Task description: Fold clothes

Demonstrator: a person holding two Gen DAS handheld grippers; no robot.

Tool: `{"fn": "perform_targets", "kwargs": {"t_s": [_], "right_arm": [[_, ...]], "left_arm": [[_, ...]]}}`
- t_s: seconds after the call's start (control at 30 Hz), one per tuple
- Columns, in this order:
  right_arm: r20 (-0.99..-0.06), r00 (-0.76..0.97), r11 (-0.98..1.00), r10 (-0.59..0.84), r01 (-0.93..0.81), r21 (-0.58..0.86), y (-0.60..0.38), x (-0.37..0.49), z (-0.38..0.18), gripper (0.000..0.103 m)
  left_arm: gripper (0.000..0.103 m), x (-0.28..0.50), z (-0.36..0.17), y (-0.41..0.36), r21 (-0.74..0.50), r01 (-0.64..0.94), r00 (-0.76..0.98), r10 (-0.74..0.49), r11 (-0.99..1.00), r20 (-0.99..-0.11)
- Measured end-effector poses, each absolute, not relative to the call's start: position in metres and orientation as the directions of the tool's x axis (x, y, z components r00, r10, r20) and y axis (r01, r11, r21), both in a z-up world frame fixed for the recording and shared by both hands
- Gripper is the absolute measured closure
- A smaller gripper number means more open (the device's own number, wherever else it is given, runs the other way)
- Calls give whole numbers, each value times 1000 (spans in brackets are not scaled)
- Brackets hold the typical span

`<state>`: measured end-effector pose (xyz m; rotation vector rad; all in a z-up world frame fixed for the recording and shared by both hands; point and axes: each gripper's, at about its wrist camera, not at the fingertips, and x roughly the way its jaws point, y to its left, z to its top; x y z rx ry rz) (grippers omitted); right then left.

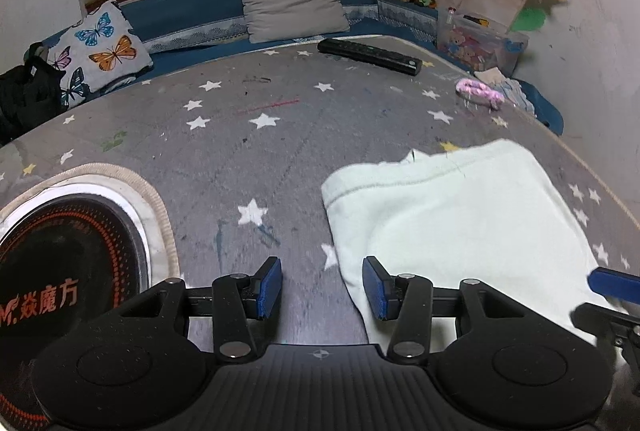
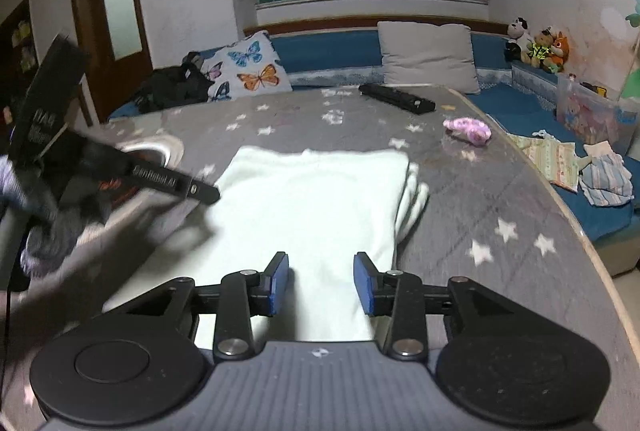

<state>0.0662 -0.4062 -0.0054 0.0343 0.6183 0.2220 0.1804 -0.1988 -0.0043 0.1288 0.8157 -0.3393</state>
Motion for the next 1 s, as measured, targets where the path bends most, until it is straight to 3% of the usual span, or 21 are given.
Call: {"fn": "perform_targets", "kwargs": {"t_s": [0.53, 0.77, 1.0], "right_arm": [[-579, 782, 969, 230, -237, 65, -405, 18, -4, 66], [-530, 812, 970, 243, -210, 123, -411, 48, 12, 66], [-540, 812, 974, 223, -171, 145, -412, 93, 9, 67]], "left_arm": [[54, 147, 1, -179, -17, 333, 648, -242, 943, -723], [53, 123, 3, -192, -28, 406, 634, -304, 913, -711], [53, 111, -7, -199, -31, 430, 615, -318, 902, -721]]}}
